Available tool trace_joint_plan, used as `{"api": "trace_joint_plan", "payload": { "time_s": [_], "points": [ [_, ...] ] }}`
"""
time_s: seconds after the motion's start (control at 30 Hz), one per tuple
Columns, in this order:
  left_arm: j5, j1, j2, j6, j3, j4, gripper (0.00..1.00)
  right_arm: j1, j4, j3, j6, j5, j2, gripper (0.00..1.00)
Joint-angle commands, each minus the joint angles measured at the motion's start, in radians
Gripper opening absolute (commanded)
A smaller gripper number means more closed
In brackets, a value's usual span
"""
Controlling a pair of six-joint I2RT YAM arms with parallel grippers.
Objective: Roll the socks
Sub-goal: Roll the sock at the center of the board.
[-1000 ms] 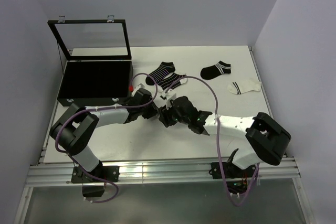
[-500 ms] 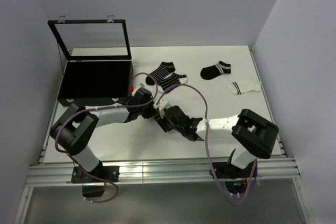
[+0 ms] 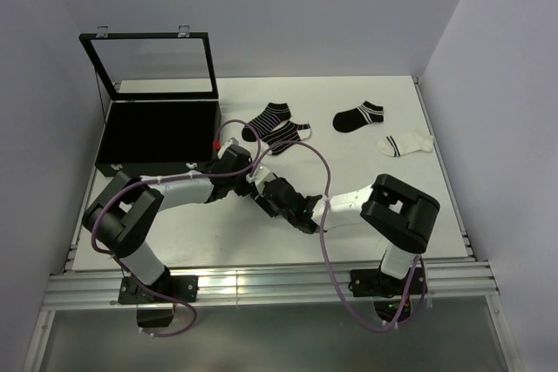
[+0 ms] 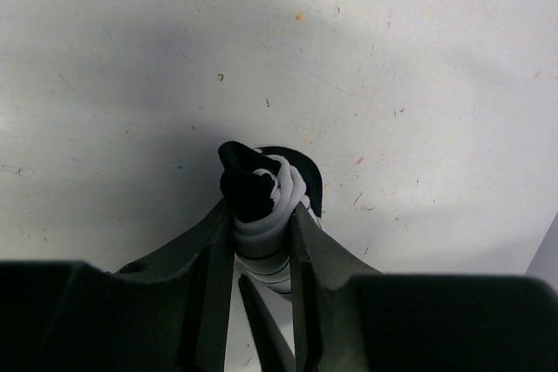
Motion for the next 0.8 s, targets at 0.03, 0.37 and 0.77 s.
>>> {"api": "trace_joint_plan", "payload": {
  "time_s": [0.03,0.37,0.77],
  "points": [
    [0.033,-0.004,0.025,0.040,-0.006,-0.053,0.04,0.006,-0.002,0.023,0.009,-0.002,0.056,0.48],
    [-0.002,-0.005,-0.037,0.030,-0.030,-0.036,0.39,-0.028,-0.128,0.050,0.098,-0.202,0.024,0.00],
    [-0.215,-0.005,-0.313,-0.052,-0.205,0.062,0.77,-0.204,-0.352,0.167,0.239,-0.600,0.013,0.00]
  ]
}}
